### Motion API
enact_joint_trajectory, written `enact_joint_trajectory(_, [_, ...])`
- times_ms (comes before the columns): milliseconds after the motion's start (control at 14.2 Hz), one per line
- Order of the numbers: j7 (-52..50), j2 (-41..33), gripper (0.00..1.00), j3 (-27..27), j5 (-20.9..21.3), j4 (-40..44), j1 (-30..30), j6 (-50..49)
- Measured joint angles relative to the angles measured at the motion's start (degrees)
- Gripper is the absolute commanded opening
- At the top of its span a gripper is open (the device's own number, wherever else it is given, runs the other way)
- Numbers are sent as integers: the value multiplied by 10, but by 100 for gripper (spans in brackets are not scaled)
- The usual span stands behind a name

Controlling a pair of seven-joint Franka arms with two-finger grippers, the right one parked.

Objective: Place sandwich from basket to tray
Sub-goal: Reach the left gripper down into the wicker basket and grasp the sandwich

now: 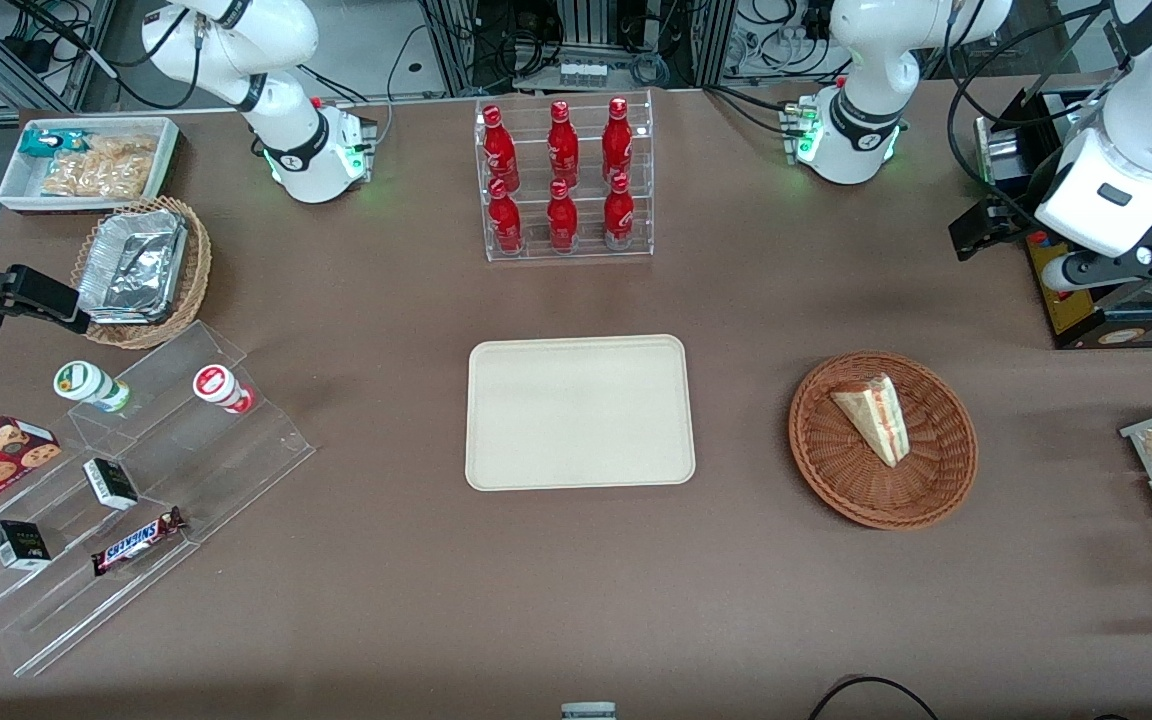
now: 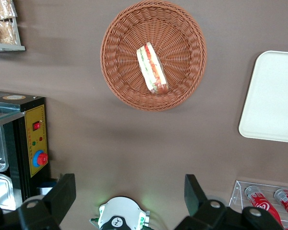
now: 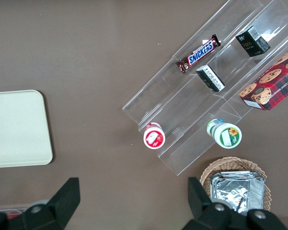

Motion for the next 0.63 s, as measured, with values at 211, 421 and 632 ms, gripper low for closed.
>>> enact_joint_trajectory(211, [0,1,100,0,0,-1,0,0])
enact_joint_trajectory(421, [0,8,100,0,0,-7,1,6])
enact_joint_trajectory(632, [0,44,100,0,0,-26,2,25])
